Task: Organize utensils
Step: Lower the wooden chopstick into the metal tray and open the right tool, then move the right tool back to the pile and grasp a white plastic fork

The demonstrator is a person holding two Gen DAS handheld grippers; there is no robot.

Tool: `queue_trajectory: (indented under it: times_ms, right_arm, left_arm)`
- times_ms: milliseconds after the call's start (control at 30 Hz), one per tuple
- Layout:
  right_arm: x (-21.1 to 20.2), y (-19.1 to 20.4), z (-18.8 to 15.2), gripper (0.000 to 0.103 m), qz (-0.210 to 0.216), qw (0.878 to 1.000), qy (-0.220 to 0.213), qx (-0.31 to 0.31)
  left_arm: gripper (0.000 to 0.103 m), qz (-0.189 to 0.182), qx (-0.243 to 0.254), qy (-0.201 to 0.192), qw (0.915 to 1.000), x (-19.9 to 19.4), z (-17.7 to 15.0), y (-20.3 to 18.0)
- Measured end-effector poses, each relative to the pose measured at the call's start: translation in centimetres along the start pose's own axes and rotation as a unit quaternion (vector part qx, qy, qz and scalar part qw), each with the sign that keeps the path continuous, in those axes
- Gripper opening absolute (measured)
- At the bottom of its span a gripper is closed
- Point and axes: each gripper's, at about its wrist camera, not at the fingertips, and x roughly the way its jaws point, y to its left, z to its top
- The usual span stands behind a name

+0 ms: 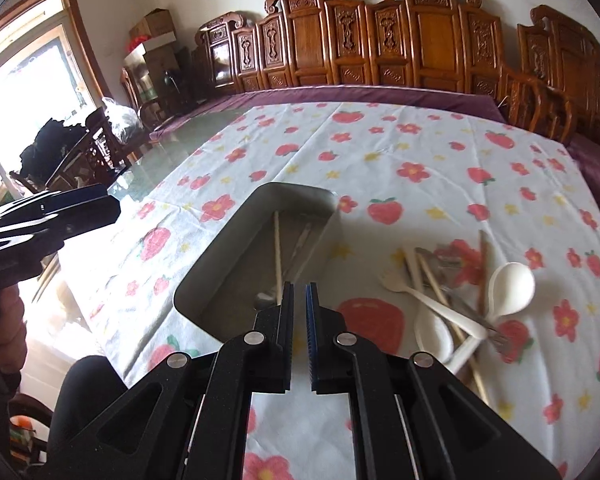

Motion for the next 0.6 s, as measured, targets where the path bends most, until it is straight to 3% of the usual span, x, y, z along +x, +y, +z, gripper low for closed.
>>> queue_trajectory:
  times_ms: [167,267,300,600]
  right_arm:
    - [-3.0,-2.8,-2.1,0.008,-0.031,0.999,-0.009,-0.004]
    - [-4.0,-4.9,-3.5,0.021,-0.057,0.998,-0.008,-0.007]
    - [-4.0,-5.5,-3.8,0.024,-0.061,0.998,-0.008,-0.005]
    - [-1.6,-10.2,-6.2,0.028,-0.09,0.996,0.018,0.005]
  left_arm:
    - [0.053,-0.015,0.007,0.004,0.9999,0.7,-0.5,-2.2]
    - [0.053,-0.025,0.011,0.012,0.9996,1.8,-0.9,-3.9]
    - [0.053,-0.027,0.012,0.014,0.9994,2.2,-1.0,-4.3]
    - [0.053,-0.046,0.026,0.036,0.998,5.1,-2.4,-8.0]
